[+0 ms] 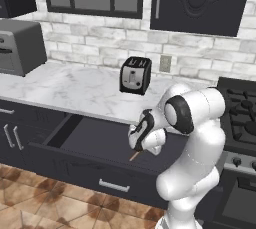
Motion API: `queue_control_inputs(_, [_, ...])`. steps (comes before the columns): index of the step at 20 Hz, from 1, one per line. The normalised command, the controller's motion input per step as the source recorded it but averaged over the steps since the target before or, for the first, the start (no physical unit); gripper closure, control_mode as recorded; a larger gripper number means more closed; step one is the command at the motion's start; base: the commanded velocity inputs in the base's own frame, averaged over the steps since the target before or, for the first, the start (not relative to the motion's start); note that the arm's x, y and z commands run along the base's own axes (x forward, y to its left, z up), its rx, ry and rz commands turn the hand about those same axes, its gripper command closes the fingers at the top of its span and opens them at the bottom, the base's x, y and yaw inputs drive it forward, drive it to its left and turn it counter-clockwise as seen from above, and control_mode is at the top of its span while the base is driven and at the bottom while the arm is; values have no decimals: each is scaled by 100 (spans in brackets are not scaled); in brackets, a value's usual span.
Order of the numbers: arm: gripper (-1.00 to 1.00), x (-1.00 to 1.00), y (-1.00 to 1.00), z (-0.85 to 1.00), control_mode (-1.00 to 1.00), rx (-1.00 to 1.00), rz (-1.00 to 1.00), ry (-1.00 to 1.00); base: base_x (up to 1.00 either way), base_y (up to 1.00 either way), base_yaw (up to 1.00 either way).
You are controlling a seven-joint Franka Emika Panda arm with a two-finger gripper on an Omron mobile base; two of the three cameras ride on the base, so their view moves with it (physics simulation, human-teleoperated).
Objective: Take a straw from the drawer in front and place it inside the glass cup on the dining counter.
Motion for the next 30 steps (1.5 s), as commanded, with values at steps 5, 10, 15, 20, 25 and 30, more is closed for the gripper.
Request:
queue_control_inputs(5, [100, 0, 0, 92, -100, 0, 0, -6, 0, 0, 0])
queue_control_inputs(10, [100, -14, 0, 91, -100, 0, 0, 1, 0, 0, 0])
queue_control_inputs(15, [100, -54, -5, 97, -100, 0, 0, 4, 0, 0, 0])
queue_control_inputs(20, [100, -93, -14, 87, -100, 0, 0, 2, 0, 0, 0])
queue_control_inputs(25, [100, -99, -26, 86, -100, 0, 1, 0, 0, 0, 0])
queue_control_inputs(30, [100, -62, -33, 93, -100, 0, 3, 0, 0, 0, 0])
